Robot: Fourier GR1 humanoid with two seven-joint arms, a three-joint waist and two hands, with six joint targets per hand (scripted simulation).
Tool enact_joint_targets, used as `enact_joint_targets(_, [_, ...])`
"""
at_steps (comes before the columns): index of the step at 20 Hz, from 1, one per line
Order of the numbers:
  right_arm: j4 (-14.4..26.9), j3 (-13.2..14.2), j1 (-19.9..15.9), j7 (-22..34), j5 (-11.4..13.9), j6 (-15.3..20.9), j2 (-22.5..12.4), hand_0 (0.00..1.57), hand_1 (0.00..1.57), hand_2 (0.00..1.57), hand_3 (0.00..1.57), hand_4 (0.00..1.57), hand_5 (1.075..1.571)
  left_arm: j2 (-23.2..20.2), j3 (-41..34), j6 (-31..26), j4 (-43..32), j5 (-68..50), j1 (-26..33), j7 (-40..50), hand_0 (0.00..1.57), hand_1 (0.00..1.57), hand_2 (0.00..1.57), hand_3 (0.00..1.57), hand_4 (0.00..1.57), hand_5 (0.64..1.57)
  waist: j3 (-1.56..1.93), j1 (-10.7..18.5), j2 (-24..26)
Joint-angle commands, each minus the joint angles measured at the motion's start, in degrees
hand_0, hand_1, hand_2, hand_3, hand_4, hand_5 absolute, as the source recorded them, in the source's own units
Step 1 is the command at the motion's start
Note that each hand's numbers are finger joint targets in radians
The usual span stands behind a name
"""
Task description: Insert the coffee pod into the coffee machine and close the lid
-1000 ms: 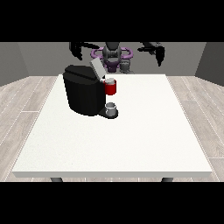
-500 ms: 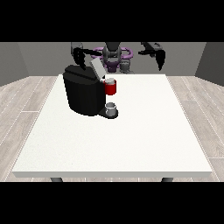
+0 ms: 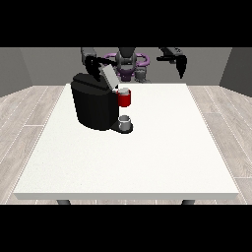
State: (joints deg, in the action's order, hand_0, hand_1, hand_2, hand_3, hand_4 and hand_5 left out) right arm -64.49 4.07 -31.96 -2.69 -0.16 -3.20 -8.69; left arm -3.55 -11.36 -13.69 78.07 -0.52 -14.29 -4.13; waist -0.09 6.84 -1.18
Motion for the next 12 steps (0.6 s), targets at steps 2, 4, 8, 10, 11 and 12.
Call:
enact_joint_targets(2, [2.1,-0.4,-4.8,1.7,1.8,2.9,1.7,0.00,0.00,0.00,0.00,0.04,1.571,-1.1,0.3,1.4,0.2,0.4,-0.2,0.6,0.00,0.00,0.00,0.00,0.00,1.571,0.09,0.4,-1.6])
enact_joint_targets(4, [4.4,0.9,-4.2,0.1,0.5,-1.0,-0.6,0.00,0.00,0.00,0.00,0.00,1.571,0.6,2.7,2.5,2.8,1.0,1.3,0.7,0.00,0.00,0.00,0.00,0.00,1.571,0.09,0.3,-1.2])
enact_joint_targets(8, [5.2,0.3,-6.7,-0.2,1.2,-0.9,0.1,0.00,0.00,0.00,0.00,0.00,1.571,-2.5,0.5,1.9,0.8,-0.2,-1.4,1.0,0.00,0.00,0.00,0.00,0.00,1.571,0.09,0.3,-3.1])
enact_joint_targets(10, [5.7,0.5,-5.5,-2.9,1.6,-1.6,-0.7,0.00,0.00,0.00,0.00,0.00,1.571,0.1,1.8,3.9,0.5,0.8,0.0,-2.1,0.00,0.00,0.00,0.00,0.00,1.571,0.09,-0.5,-3.8])
enact_joint_targets(11, [5.5,-0.8,-8.1,-0.3,2.6,0.8,1.7,0.00,0.00,0.00,0.00,0.00,1.571,-1.0,1.4,2.5,-0.1,-0.4,-1.5,-0.6,0.00,0.00,0.00,0.00,0.00,1.571,0.08,0.4,-3.7])
enact_joint_targets(12, [5.5,1.0,-9.0,-0.9,1.3,0.9,1.0,0.00,0.00,0.00,0.00,0.00,1.571,-2.7,0.3,0.9,-1.0,-1.0,-0.7,-2.2,0.00,0.00,0.00,0.00,0.00,1.571,0.08,0.7,-4.5])
